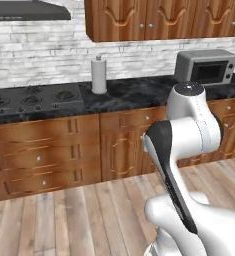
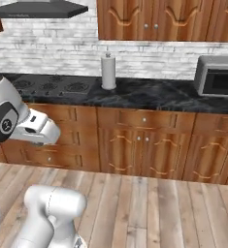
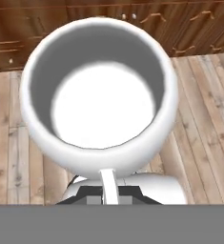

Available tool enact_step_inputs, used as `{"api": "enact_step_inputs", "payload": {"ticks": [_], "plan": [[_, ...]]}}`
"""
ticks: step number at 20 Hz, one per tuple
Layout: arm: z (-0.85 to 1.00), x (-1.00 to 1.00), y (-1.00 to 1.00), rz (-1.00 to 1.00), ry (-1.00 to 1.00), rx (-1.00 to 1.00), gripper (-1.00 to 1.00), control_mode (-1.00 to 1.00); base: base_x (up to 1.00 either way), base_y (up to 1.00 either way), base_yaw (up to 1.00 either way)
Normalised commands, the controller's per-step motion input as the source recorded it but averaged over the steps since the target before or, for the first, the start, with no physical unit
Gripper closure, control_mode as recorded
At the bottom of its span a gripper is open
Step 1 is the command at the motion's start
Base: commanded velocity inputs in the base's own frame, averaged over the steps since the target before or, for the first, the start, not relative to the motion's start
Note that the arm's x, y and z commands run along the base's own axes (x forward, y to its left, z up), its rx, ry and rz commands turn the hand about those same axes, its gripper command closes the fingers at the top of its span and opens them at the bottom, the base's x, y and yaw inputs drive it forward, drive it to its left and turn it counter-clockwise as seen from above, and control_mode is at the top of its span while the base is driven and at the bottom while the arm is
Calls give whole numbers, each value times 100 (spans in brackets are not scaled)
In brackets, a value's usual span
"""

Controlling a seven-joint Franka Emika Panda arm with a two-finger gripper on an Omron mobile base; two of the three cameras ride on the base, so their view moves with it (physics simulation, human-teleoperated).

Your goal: Clear the mugs and bowl far away from the sink.

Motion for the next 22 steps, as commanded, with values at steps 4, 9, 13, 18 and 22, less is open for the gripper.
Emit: {"api": "enact_step_inputs", "payload": {"ticks": [4, 9, 13, 18, 22], "plan": [[0, 0, 0, 0, 0, 0, 100, 100, 100, -74, -13], [0, 0, 0, 0, 0, 0, 100, 100, 100, -31, -7], [0, 0, 0, 0, 0, 0, 100, 100, 100, -26, 0], [0, 0, 0, 0, 0, 0, 100, 100, 100, -37, 0], [0, 0, 0, 0, 0, 0, 100, 100, 99, -36, 0]]}}
